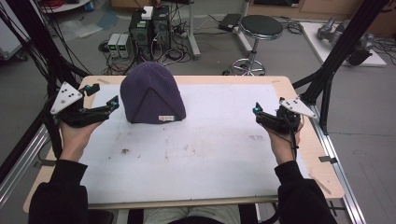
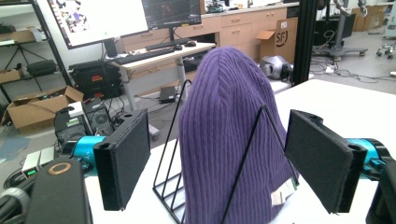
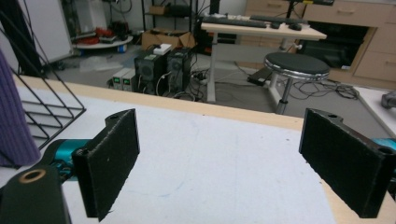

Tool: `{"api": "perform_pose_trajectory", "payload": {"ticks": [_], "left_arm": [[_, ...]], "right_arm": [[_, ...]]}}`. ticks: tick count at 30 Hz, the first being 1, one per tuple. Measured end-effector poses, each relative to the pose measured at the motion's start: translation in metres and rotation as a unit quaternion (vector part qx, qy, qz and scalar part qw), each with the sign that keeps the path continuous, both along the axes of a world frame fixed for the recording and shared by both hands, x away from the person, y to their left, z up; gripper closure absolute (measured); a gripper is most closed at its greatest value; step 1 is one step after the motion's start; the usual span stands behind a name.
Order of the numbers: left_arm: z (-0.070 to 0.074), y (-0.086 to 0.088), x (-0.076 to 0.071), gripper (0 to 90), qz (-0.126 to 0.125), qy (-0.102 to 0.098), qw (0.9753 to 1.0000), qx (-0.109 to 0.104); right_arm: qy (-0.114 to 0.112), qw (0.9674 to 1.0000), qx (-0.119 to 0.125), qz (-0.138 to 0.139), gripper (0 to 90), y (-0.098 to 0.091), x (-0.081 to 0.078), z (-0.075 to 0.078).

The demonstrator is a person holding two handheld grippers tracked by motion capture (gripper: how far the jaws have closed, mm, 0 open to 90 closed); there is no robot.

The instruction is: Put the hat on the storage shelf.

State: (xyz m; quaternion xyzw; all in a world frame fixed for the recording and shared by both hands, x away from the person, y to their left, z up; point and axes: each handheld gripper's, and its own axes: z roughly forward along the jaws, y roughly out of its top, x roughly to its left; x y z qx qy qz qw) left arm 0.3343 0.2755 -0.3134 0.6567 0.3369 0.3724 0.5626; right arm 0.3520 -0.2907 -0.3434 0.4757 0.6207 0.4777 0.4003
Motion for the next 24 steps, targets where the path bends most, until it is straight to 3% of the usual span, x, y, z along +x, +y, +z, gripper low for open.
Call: {"api": "perform_pose_trajectory", "payload": {"ticks": [6,9,13,24], "left_arm": [[-0.013,0.007,-0.012,22.4,0.01,0.003,0.9999,-0.008],[-0.02,0.01,-0.017,22.4,0.016,0.006,0.9998,-0.011],[-0.03,0.015,-0.024,22.4,0.023,0.011,0.9994,-0.021],[-0.057,0.023,-0.04,22.7,0.041,0.027,0.9982,-0.034]], "right_arm": [[-0.004,0.9998,0.01,-0.018,11.5,-0.017,-0.014,-0.007],[0.009,0.9995,0.016,-0.024,11.5,-0.022,-0.017,-0.008],[-0.002,0.9995,0.015,-0.029,11.5,-0.024,-0.023,-0.006],[-0.001,0.9995,0.012,-0.029,11.5,-0.026,-0.037,-0.003]]}}
